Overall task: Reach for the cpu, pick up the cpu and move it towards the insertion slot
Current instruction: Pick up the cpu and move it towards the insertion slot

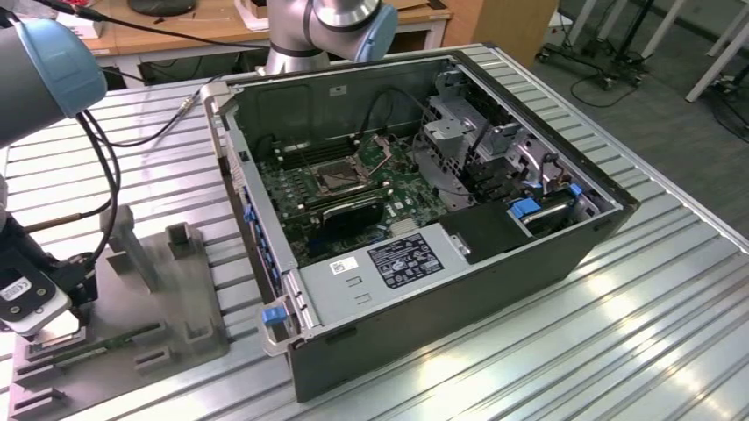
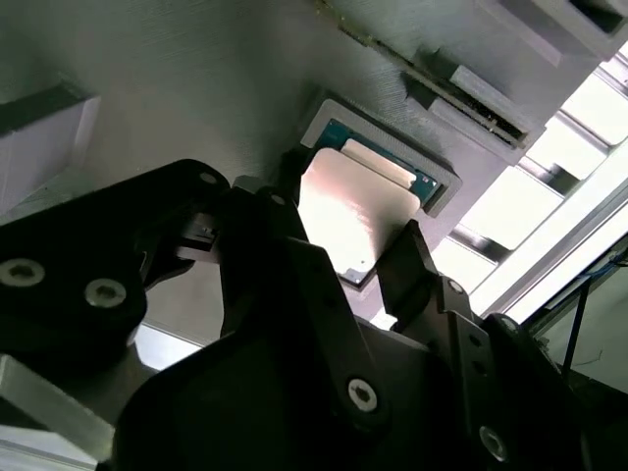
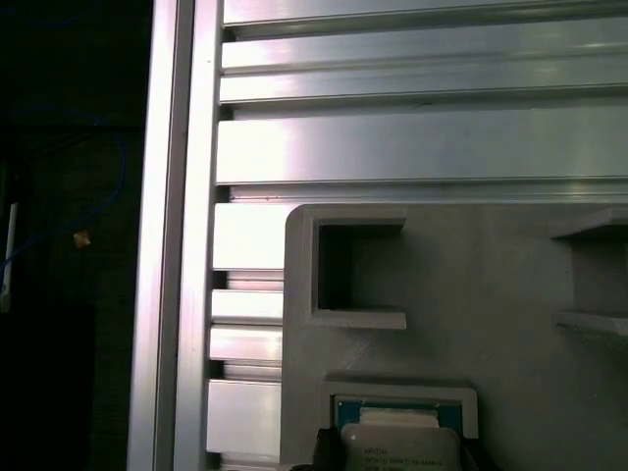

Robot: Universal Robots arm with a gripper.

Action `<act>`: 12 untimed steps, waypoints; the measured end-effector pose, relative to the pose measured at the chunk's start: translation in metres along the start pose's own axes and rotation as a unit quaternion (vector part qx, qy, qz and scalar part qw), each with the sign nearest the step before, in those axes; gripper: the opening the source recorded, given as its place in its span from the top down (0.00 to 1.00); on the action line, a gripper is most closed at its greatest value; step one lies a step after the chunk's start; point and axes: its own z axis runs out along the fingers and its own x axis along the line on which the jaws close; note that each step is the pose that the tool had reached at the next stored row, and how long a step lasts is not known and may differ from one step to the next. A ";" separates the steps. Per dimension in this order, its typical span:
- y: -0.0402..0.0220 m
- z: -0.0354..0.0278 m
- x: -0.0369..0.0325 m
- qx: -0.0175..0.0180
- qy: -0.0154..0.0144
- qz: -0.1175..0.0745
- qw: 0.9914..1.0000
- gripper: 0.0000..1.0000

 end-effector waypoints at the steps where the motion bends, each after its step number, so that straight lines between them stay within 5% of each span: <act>1: 0.0000 0.0000 0.0000 0.000 0.000 0.000 1.000 0.45; 12: 0.0001 -0.0021 0.0000 0.000 0.000 0.000 1.000 0.45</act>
